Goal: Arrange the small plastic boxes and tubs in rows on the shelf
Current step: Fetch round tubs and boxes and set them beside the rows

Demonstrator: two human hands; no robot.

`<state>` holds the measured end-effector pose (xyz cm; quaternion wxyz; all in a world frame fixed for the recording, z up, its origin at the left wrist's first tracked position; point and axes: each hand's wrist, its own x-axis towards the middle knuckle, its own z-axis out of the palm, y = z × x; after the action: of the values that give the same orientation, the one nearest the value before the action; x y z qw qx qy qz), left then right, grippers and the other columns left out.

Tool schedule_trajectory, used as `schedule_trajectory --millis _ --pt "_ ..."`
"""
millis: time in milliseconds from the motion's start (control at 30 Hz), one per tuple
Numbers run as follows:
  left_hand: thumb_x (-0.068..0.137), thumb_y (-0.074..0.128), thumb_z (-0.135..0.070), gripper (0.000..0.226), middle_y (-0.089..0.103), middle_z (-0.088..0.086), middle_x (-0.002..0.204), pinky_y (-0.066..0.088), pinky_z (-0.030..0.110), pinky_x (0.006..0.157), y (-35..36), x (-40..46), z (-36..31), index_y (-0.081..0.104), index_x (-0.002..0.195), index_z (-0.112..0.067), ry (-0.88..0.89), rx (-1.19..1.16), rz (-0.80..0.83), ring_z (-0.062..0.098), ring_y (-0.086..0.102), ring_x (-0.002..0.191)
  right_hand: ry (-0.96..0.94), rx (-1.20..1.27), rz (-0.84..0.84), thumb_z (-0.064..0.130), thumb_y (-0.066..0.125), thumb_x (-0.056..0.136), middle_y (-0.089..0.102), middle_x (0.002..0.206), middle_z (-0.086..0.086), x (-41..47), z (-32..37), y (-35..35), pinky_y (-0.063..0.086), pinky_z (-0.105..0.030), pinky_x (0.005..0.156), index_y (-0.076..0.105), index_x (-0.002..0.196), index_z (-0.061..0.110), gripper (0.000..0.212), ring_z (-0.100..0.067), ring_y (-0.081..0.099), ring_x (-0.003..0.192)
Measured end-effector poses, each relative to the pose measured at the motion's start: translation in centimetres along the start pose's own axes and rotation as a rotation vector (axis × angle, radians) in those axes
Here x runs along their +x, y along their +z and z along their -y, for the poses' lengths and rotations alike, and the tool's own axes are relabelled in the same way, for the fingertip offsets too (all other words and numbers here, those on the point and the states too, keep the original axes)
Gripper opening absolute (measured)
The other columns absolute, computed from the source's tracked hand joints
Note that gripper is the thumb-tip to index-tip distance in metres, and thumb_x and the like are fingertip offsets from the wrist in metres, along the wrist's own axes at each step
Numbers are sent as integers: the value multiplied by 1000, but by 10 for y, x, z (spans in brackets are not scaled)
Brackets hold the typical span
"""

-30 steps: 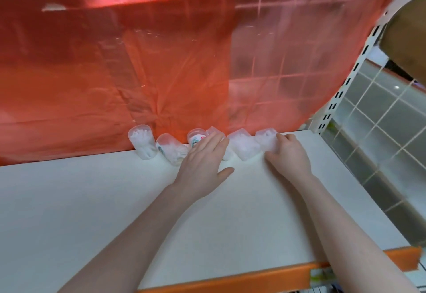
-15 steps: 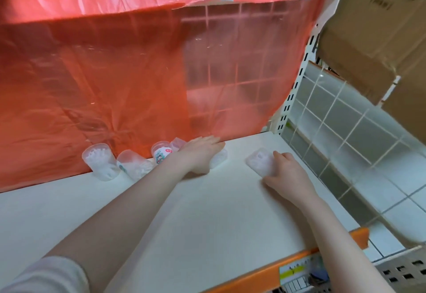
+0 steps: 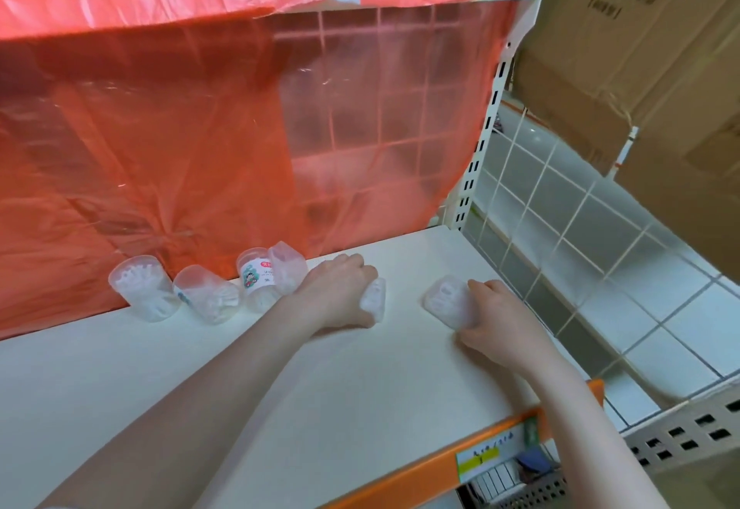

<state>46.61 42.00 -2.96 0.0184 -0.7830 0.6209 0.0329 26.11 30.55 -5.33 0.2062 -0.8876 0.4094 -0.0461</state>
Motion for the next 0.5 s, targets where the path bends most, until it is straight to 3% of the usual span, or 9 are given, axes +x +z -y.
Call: schedule_trajectory --millis 133,300,400,500 --pt "76 59 -37 38 54 -1 105 32 29 73 1 -6 -5 52 109 -20 -46 -91 -7 22 48 102 -4 -53 -53 34 66 75 44 96 1 3 7 -2 34 -29 65 44 94 16 35 -24 49 97" --pt "74 62 -46 44 52 -1 102 28 29 72 3 -19 -15 55 109 -21 -80 -75 -9 21 47 100 6 -41 -119 22 61 72 42 89 1 9 10 4 32 -29 64 45 91 14 25 -27 51 94" --pt "73 64 -48 47 48 -2 100 34 29 72 5 -39 -22 54 111 -22 -118 -157 -10 19 48 99 -9 -20 -146 18 60 70 46 90 -1 5 13 5 35 -31 64 49 91 14 24 -28 52 94" --pt "73 65 -47 48 46 -4 101 36 28 69 1 -66 -20 53 113 -24 -168 -198 -20 16 49 100 -46 -9 -147 19 63 70 53 105 -4 -5 26 6 39 -33 72 54 109 13 41 -28 52 102"
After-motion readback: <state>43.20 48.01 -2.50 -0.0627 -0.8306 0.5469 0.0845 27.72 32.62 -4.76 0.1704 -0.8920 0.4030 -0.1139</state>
